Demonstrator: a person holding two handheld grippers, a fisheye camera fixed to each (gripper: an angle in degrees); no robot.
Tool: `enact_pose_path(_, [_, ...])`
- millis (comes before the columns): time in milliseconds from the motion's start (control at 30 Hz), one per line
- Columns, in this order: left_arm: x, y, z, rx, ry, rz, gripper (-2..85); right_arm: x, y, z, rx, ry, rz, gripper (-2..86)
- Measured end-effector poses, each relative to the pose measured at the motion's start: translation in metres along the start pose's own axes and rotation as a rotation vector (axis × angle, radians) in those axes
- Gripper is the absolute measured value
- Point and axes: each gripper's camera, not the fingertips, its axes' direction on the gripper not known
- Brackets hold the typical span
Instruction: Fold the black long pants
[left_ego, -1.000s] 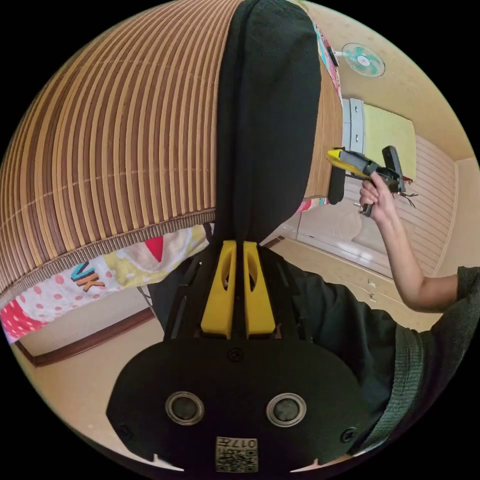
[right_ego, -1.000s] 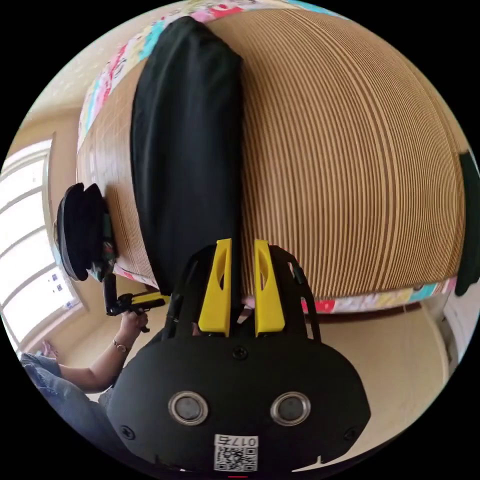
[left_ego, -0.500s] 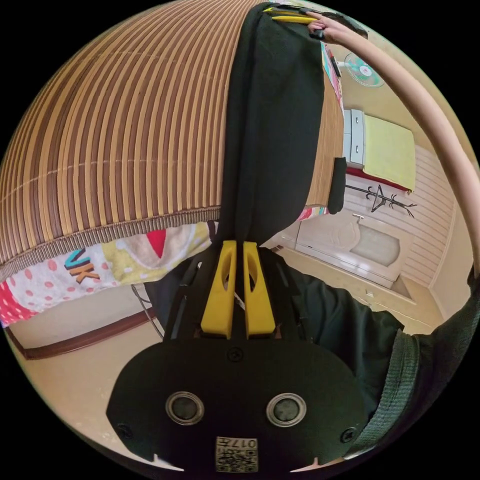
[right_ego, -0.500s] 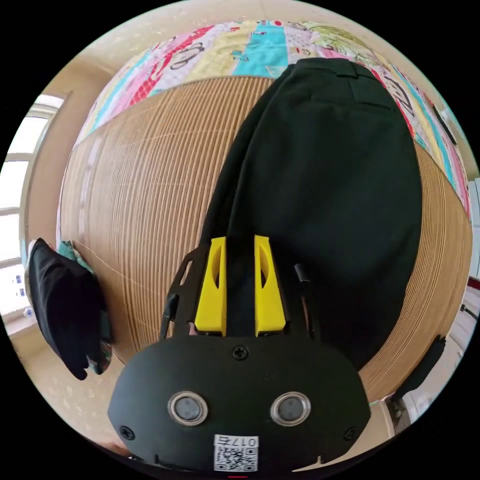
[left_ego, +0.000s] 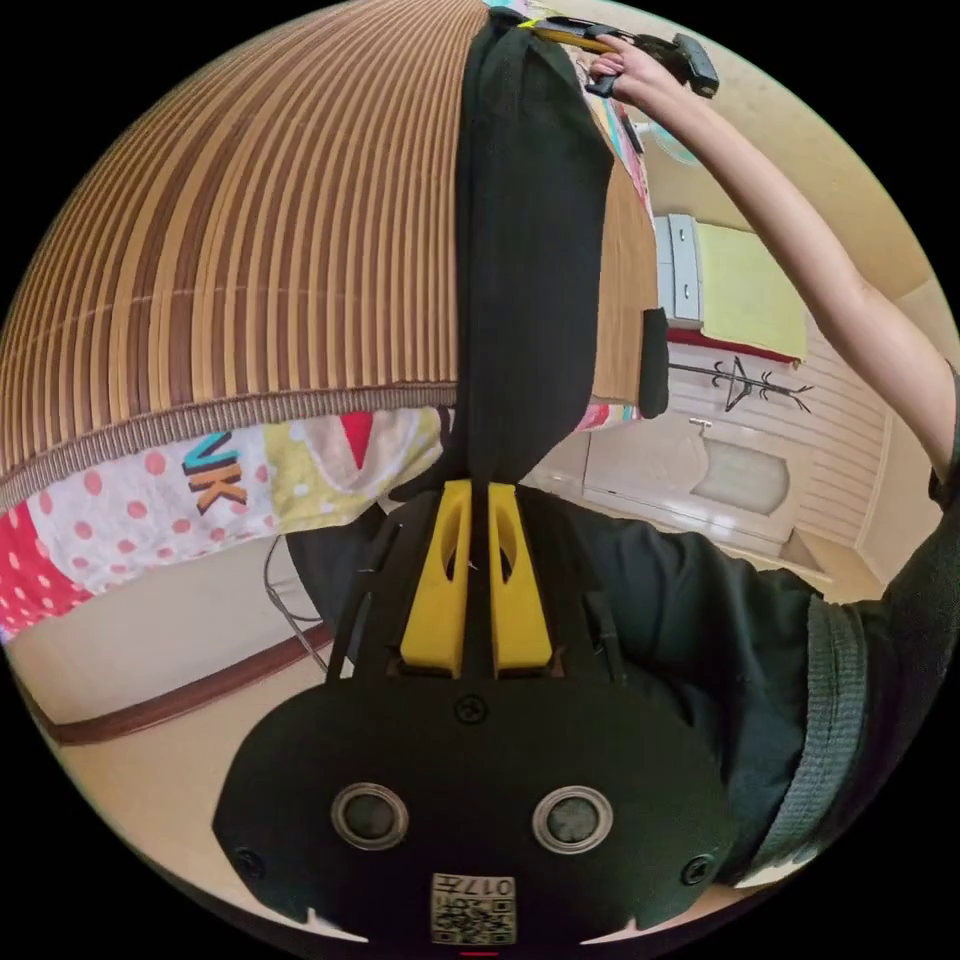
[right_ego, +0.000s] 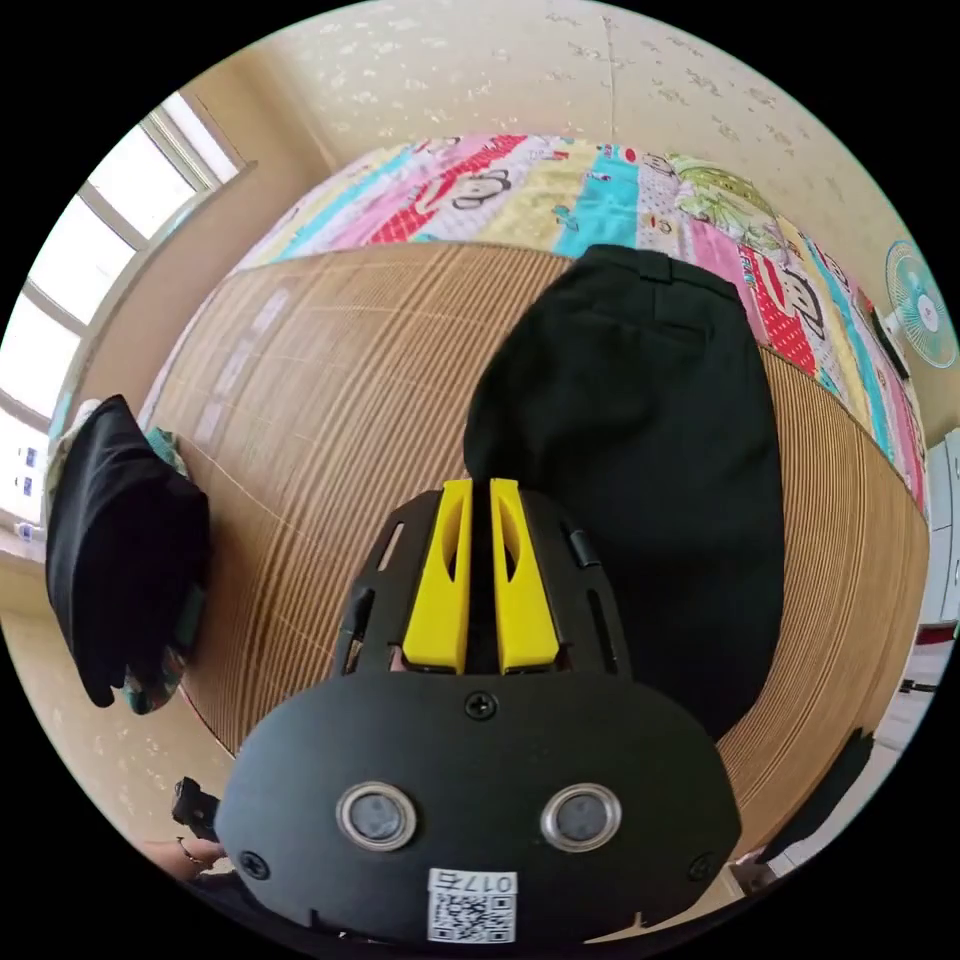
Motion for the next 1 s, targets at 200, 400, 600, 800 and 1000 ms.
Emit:
enact_pose_path(200, [-0.011, -0.005, -0.003, -0.054, -0.044, -0.059, 5.2, 0.069, 0.028, -0.028, 0.018, -0.319, 0.133, 8.0])
enact_pose_path(400, [-0.008, -0.005, -0.025, 0.001, -0.065, -0.028, 5.4, 0.157, 0.151, -0.082, -0.048, -0.223, 0.234, 8.9])
enact_pose_path(600, [0.024, -0.036, -0.025, 0.029, -0.078, 0.073, 5.4, 0.181, 0.306, -0.077, -0.221, -0.373, 0.400, 8.1])
enact_pose_path(800, [0.051, -0.069, 0.002, -0.039, -0.206, 0.077, 4.5, 0.140, 0.389, -0.077, -0.279, -0.560, 0.459, 6.0])
enact_pose_path(1000, [0.086, -0.065, -0.005, -0.046, -0.155, 0.170, 0.3, 0.122, 0.401, -0.115, -0.320, -0.607, 0.344, 3.1])
